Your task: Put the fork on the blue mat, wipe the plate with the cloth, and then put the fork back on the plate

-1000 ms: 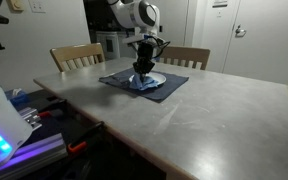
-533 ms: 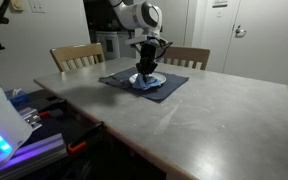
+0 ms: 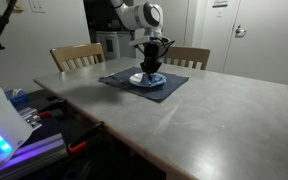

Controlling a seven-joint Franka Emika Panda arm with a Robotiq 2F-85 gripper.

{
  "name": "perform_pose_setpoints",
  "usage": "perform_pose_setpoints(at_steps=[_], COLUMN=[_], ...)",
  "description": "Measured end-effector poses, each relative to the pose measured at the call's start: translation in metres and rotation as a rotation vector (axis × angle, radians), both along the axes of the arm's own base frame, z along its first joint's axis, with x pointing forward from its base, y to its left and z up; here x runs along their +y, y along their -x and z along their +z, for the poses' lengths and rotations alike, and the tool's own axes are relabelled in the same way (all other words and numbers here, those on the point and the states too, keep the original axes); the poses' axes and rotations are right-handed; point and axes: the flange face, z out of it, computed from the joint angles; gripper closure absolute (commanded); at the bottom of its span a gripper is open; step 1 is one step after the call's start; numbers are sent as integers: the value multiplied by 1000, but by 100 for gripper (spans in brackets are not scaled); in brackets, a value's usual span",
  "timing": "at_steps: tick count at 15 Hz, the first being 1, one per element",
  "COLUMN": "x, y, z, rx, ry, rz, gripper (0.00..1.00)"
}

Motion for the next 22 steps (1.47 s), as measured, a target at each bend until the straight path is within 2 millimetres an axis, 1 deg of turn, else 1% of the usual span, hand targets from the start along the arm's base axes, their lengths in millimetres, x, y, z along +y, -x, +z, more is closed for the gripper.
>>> perform_pose_setpoints(at_steps=[3,6,10,17,22], x=[-6,-5,10,33,44], y=[-8,-15,-22,-31,-35], z=[1,-1,-6,-2,0], rx=[-24,-51,-68,-122,-138], ry=[30,36,33,22,-24], rz=[-15,-22,3,44,96], gripper=[98,98,98,98,98])
